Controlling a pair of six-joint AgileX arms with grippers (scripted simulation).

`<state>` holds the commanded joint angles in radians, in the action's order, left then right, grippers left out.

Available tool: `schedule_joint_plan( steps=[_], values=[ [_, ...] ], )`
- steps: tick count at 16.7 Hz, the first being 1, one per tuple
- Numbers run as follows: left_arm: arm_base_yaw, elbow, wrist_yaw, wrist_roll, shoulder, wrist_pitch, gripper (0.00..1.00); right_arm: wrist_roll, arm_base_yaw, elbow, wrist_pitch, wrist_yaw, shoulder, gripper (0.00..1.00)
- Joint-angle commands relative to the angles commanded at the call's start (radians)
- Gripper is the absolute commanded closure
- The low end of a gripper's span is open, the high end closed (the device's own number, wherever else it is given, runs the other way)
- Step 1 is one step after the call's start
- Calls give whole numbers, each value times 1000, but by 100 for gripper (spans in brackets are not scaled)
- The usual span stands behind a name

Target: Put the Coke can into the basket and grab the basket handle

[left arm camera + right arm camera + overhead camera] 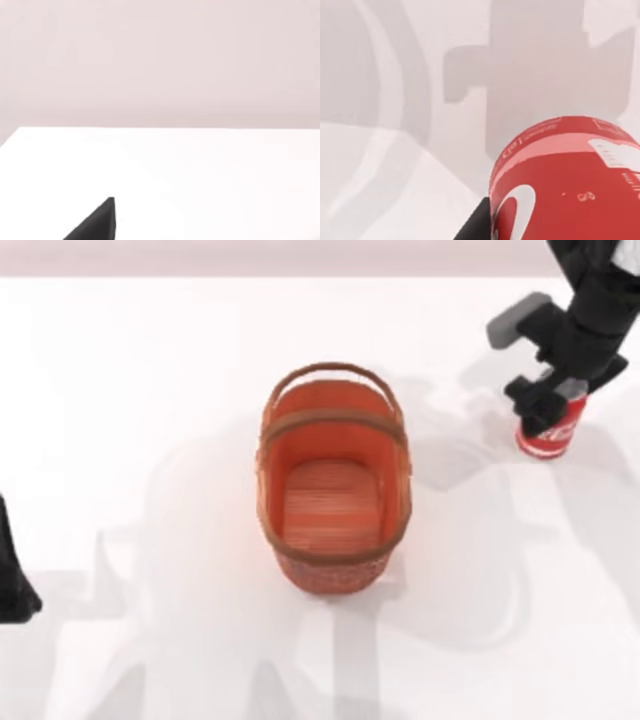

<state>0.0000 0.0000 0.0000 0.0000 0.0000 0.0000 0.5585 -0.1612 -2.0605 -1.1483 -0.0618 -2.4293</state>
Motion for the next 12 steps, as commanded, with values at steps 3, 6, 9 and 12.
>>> schedule_joint_plan(
  steps=[3,6,9,12],
  values=[
    [0,0,0,0,0,0,0,-63,-19,80,190,-112,15,100],
    [0,0,0,0,0,0,0,-146,-43,178,462,-262,51,100],
    [0,0,0,0,0,0,0,-240,-70,283,781,-432,107,100],
    [0,0,0,0,0,0,0,-337,-97,394,1112,-607,177,100]
  ],
)
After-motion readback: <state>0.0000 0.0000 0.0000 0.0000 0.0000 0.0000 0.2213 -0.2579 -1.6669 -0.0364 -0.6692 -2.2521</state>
